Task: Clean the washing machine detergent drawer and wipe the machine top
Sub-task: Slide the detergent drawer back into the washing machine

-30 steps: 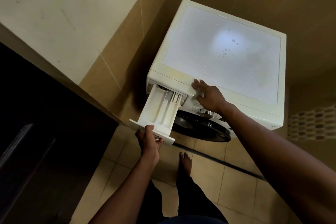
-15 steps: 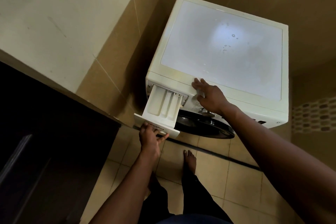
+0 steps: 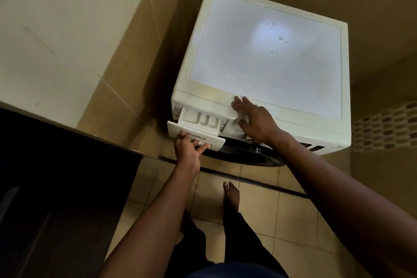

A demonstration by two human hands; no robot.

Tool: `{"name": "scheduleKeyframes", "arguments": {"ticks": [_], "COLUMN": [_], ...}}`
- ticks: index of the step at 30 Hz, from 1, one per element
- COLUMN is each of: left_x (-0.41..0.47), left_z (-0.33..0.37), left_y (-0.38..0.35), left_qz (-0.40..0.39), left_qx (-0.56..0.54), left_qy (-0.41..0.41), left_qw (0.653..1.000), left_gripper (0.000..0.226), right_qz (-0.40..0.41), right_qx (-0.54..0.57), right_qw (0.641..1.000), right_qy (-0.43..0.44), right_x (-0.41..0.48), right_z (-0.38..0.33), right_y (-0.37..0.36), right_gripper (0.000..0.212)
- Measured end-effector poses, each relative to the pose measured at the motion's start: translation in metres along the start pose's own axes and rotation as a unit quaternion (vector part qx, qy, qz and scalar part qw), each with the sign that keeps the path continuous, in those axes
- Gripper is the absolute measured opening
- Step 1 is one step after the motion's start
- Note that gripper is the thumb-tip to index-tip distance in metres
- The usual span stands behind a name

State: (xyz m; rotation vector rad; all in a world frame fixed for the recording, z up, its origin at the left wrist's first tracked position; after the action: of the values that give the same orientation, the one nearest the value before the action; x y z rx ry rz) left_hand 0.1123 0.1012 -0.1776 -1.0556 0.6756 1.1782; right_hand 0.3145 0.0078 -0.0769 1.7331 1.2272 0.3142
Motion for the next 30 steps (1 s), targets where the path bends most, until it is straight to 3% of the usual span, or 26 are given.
{"name": "scheduleKeyframes", "arguments": {"ticks": [3, 8, 13, 16, 19, 27, 30], "left_x": [0.014, 0.044, 0.049, 0.04, 0.03, 0.023, 0.016], "left_z": [0.014, 0.027, 0.021, 0.021, 0.015, 0.014, 0.016], "left_y": [-0.033, -0.058, -0.052, -0.056, -0.054, -0.054, -0.059], "left_qz": [-0.031, -0.006, -0.001, -0.025, -0.053, -0.078, -0.072], "left_qx": [0.023, 0.084, 0.086, 0.066, 0.05, 0.022, 0.044], "left_qy": [-0.005, -0.017, -0.01, -0.004, -0.008, -0.025, -0.031], "left_qw": [0.999, 0.996, 0.996, 0.998, 0.997, 0.996, 0.996], "left_gripper": [0.016, 0.032, 0.027, 0.022, 0.003, 0.024, 0.021], "right_qz": [0.008, 0.009, 0.004, 0.008, 0.006, -0.004, -0.001], "right_qx": [0.017, 0.026, 0.019, 0.008, -0.006, -0.034, -0.051], "right_qw": [1.0, 1.0, 1.0, 1.0, 0.999, 0.999, 0.998], "right_qy": [-0.001, 0.001, 0.012, 0.025, 0.04, 0.034, 0.026], "right_x": [0.0, 0.001, 0.001, 0.002, 0.002, 0.008, 0.007], "right_z": [0.0, 0.0, 0.003, 0.005, 0.011, 0.019, 0.017], "right_y": [0.001, 0.003, 0.002, 0.003, 0.005, 0.008, 0.006], "right_gripper": [0.064, 0.067, 0.069, 0.069, 0.072, 0.081, 0.083]}}
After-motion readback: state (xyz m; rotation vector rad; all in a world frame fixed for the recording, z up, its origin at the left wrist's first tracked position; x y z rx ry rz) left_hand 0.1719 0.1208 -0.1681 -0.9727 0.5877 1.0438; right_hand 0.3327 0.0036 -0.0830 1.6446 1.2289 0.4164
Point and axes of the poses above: each hand's wrist, its own x-axis towards the middle knuckle, its own y-axis out of the back of the hand, z = x × y, the point moved 7 cm from there along x, towards the middle knuckle, and after that the axes turned 5 degrees about y, right-handed, at the moved point
